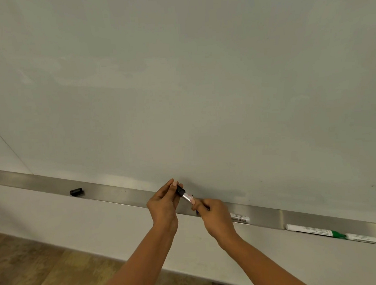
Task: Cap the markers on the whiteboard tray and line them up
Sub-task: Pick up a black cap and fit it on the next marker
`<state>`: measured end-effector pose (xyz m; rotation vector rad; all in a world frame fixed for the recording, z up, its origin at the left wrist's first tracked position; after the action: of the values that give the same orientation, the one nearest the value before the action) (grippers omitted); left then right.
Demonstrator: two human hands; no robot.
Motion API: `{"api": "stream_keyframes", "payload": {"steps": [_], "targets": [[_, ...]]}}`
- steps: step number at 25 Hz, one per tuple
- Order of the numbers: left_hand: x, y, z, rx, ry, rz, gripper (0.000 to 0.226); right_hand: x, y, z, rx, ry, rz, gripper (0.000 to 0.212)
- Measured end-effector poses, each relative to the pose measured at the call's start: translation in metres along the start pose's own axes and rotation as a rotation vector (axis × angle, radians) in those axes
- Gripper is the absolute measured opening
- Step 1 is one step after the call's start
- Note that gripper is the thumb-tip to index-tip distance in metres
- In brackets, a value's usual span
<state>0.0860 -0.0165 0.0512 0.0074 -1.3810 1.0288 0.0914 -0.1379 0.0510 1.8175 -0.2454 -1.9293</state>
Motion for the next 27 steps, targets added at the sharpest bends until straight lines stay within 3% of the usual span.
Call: {"api": "stream_keyframes", "payload": {"steps": [9, 14, 21, 27], "targets": [[-0.001, 0.004, 0.006, 0.071, -0.013, 0.016, 0.019, -0.007, 0.006, 0.008, 0.161, 0.402, 0.474, 0.031], [0.0, 0.009, 0.01, 0.103, 0.003, 0.019, 0.016, -0.014, 0.006, 0.016, 0.258, 0.522, 0.742, 0.017], [0.012, 0.011, 0.008, 0.088, 0.037, 0.01, 0.023, -0.011, 0.005, 0.004, 0.16, 0.55, 0.671, 0.03], [0.012, 0.006, 0.005, 0.09, 0.018, -0.089, 0.029, -0.008, -0.003, 0.002, -0.031, 0.521, 0.613, 0.022]]}}
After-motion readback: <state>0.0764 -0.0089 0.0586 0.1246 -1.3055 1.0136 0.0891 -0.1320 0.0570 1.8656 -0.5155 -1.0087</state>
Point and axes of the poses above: each hand's wrist, its own z-axis away from the middle knuckle, its own y-axis out of the back of the hand, x = y × z, the point moved 2 cm from there along -z, towards the middle knuckle, and after that the axes turned 1 degree about -x, right-handed, at the moved point
